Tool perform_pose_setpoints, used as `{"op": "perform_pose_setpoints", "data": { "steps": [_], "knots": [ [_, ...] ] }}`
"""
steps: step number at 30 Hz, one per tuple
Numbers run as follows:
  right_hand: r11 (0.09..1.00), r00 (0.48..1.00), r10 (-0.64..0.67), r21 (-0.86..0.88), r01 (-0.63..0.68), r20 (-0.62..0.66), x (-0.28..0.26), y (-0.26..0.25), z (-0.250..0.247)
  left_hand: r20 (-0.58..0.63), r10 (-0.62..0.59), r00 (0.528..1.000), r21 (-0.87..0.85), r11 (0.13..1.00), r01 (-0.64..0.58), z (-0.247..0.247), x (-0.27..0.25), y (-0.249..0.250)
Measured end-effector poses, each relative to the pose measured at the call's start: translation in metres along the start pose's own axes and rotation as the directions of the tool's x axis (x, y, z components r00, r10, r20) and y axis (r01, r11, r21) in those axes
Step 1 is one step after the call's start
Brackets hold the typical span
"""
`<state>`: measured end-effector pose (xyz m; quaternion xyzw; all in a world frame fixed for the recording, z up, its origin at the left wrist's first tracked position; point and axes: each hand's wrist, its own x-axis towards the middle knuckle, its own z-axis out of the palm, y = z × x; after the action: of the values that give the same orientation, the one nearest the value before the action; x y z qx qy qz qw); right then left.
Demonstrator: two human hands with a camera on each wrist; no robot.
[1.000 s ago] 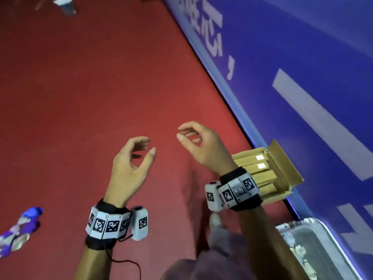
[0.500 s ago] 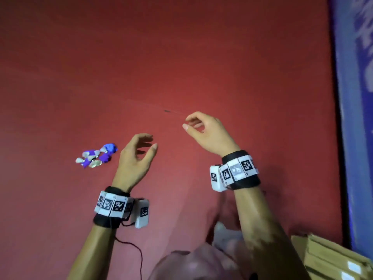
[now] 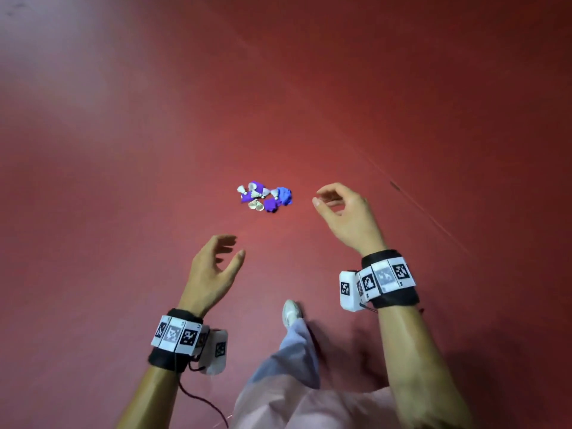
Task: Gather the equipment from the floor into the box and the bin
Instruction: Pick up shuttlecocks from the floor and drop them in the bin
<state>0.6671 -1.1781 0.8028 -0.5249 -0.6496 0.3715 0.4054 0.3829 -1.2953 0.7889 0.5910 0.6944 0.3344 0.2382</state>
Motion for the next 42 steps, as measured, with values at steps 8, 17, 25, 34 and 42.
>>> {"op": "perform_pose_setpoints", "data": {
  "steps": [8, 17, 25, 34, 42],
  "knots": [
    [0.998, 1.0, -0.003, -0.065, 0.005, 0.028, 0.178, -0.016, 0.08, 0.034, 0.019, 0.999, 0.1, 0.995, -0.023, -0.036, 0.188, -0.074],
    [0.981, 0.986, 0.123, -0.161, -0.105, 0.11, 0.322, 0.021, 0.123, 0.154, 0.016, 0.988, 0.157, 0.987, -0.041, -0.032, 0.349, -0.106],
    [0.941, 0.94, 0.244, -0.292, -0.17, 0.24, 0.516, 0.095, 0.163, 0.139, -0.024, 0.99, 0.236, 0.972, -0.009, -0.044, 0.521, -0.124],
    [0.858, 0.863, 0.455, -0.369, -0.358, 0.219, 0.73, 0.179, 0.196, 0.122, -0.093, 0.988, 0.407, 0.913, 0.035, -0.103, 0.742, -0.159],
    [0.774, 0.726, 0.554, -0.574, -0.268, 0.408, 0.788, 0.289, 0.293, 0.265, -0.358, 0.895, 0.553, 0.817, 0.162, -0.039, 0.88, -0.306]
  ]
}}
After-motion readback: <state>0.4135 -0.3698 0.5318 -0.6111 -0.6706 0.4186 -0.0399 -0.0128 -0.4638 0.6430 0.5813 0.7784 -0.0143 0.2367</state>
